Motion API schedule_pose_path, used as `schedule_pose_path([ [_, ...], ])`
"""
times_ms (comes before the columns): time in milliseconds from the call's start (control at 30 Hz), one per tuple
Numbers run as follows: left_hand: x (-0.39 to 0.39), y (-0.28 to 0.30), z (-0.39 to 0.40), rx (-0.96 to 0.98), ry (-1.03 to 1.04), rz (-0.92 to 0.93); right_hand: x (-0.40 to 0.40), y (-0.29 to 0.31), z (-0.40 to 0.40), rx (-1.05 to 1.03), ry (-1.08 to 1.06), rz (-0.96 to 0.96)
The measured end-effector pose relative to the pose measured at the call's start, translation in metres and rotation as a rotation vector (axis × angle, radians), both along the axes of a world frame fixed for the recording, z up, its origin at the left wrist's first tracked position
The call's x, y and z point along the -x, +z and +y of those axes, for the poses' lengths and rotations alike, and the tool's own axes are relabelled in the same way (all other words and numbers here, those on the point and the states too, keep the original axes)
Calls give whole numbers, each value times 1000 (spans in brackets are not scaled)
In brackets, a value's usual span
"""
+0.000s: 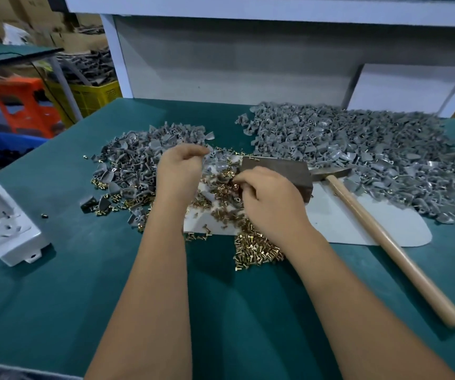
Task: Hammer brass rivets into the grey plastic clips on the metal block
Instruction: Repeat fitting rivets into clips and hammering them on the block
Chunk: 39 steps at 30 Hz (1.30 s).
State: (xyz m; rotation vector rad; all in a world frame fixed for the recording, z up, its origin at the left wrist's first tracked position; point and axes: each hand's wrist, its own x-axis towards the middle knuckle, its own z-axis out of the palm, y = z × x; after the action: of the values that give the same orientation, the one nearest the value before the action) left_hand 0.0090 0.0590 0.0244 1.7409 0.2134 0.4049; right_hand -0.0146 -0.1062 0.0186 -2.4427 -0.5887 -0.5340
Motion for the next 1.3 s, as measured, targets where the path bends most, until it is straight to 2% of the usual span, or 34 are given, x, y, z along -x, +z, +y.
schedule_pose_path([
  [100,0,3,0,-488,-205,227,0,-3,-6,172,-56,93],
  [167,2,8,-4,-677,-336,311,-2,-8,-4,306,-13,128],
  [233,3,10,-6,-693,-374,340,-4,-11,0,339,8,142],
  [367,2,7,-6,-692,-283,329,-6,-11,5,217,36,196],
  [500,-1,1,-7,-687,-179,177,-4,-10,4,238,48,198],
  [567,-2,-2,-9,-608,-122,49,-3,-8,3,250,65,210],
  [667,-2,-3,-15,-321,-64,-61,0,-3,3,224,126,289],
  [767,-5,-5,-23,-127,-51,-59,1,-1,7,189,146,326],
  [1000,-9,-12,-30,195,-161,-31,1,-5,5,264,156,164],
  [1067,-9,-10,-31,265,-178,-39,1,-4,3,177,121,123],
  [1133,-7,-7,-34,312,-196,-63,-1,-2,-1,-1,37,85],
  [1300,-4,-2,-56,179,-192,-119,-14,1,-20,-386,-209,-3],
])
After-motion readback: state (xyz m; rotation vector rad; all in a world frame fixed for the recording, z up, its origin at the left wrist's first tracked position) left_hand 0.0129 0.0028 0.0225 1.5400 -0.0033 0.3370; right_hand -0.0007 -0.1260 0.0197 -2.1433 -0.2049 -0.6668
